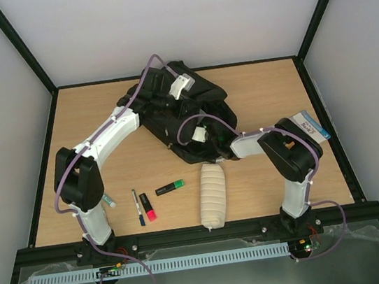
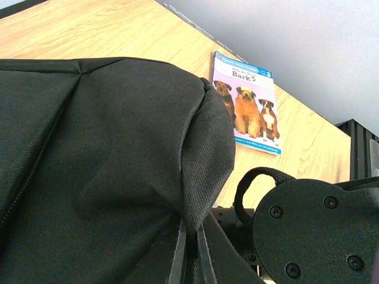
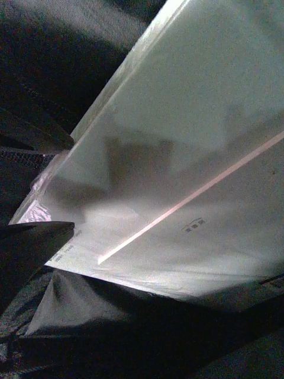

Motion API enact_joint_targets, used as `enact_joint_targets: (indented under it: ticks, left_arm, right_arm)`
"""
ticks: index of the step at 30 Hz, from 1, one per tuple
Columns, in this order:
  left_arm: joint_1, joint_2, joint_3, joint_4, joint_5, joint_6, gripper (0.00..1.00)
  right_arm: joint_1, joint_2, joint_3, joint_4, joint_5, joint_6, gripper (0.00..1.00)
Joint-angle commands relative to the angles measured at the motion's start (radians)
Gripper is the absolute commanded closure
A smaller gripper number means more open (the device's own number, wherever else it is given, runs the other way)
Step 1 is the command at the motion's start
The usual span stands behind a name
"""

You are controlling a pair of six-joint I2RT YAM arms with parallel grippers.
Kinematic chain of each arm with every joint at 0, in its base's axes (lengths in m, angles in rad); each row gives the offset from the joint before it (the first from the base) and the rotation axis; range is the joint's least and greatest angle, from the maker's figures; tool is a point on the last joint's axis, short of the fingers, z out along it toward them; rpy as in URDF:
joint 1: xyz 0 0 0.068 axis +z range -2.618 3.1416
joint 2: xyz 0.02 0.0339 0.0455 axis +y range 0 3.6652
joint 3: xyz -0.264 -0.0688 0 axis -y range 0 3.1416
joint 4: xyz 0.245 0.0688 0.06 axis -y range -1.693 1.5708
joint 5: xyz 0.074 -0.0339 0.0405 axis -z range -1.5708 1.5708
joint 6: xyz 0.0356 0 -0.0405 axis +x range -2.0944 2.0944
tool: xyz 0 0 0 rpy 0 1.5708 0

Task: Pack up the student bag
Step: Place the book in the student bag, then adjust the book at the center of the board.

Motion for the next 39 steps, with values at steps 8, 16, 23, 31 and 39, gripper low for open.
enact_joint_targets:
  ticks: [8, 16, 23, 31, 39]
  left_arm:
    - [0.001, -0.005, 0.025, 0.075, 0.014, 0.009, 0.98]
    - [0.019, 0.020, 0.043, 0.082, -0.057, -0.068, 0.98]
    - [0.006, 0.068, 0.029, 0.100, -0.059, -0.134, 0.98]
    - [-0.099, 0.144, 0.002, 0.043, -0.185, -0.111, 0.98]
    - [-0.210, 0.184, -0.047, 0.018, -0.322, -0.070, 0.95]
  right_arm:
    - [0.000, -0.181, -0.095, -0.076, -0.048, 0.100, 0.66]
    - [-0.007, -0.532, -0.193, -0.411, -0.039, 0.362, 0.65]
    - [-0.330, -0.700, -0.119, -0.753, -0.230, 0.711, 0.65]
    - [-0.851, -0.592, 0.015, -0.992, -0.460, 0.724, 0.56]
    - [-1.166, -0.316, 0.155, -1.217, -0.623, 0.692, 0.51]
